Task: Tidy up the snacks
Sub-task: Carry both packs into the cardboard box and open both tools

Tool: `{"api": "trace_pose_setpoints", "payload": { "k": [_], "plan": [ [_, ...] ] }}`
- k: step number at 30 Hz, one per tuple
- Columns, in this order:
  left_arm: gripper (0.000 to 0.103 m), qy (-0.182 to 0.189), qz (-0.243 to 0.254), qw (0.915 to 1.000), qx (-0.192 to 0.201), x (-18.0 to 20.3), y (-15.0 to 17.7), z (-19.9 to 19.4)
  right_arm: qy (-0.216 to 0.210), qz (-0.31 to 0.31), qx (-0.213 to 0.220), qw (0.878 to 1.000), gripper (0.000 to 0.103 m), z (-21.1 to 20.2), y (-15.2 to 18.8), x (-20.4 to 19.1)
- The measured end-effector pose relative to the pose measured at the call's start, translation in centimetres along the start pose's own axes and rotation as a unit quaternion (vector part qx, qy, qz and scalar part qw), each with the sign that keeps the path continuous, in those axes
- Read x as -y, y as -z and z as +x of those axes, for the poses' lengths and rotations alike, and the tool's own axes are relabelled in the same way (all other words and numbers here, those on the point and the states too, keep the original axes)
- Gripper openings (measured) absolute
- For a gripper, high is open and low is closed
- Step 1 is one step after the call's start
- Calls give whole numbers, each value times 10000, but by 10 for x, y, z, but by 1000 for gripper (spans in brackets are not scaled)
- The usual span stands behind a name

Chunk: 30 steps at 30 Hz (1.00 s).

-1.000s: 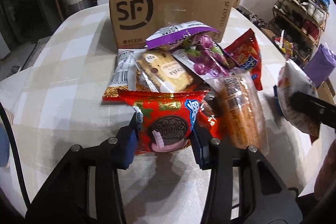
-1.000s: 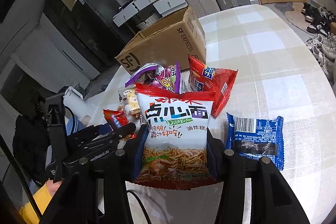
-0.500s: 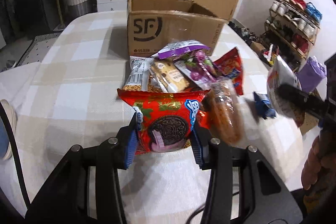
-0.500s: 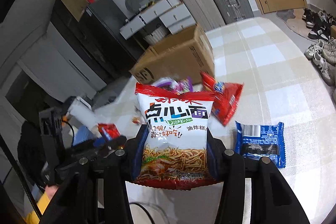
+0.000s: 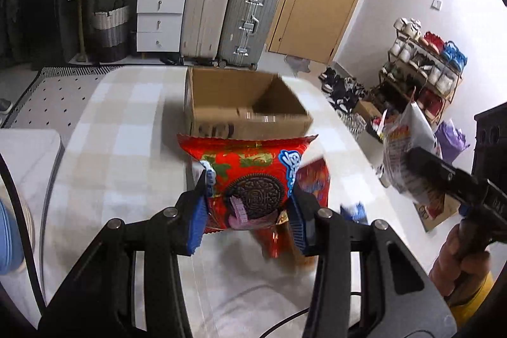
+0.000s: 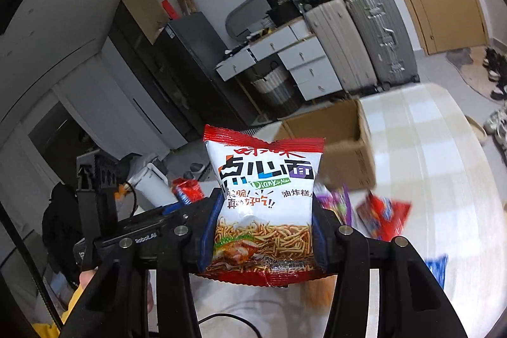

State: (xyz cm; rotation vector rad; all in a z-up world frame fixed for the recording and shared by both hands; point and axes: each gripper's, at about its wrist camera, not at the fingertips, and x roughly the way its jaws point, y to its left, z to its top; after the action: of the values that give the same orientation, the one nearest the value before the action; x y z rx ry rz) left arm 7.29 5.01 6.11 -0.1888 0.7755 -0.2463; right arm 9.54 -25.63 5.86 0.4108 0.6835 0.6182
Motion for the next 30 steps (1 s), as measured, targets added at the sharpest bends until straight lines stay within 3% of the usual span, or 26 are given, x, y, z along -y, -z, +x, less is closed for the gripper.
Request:
{"api": "trace_pose_setpoints", "payload": {
  "k": [3,7,13,19,30],
  "plan": [
    [41,119,-82,9998,-102,-5,-28,11,7,-61,-30,10000,49,16,-23,-5],
    [41,4,-32,9996,-264,-11,-57,37,120,24,-155,9998,49,46,-51,0],
    [41,61,-364,9979,-538,-33,-98,87,485,72,-412,9979,49,101,-82,22],
    [41,251,-458,9963,-679,-32,-135,132,519,283,-587,9965,49,146,-105,49],
    [41,261,-419,9917,-1189,-36,-140,231,724,427,-1019,9912,49,204,-105,93]
  ]
}}
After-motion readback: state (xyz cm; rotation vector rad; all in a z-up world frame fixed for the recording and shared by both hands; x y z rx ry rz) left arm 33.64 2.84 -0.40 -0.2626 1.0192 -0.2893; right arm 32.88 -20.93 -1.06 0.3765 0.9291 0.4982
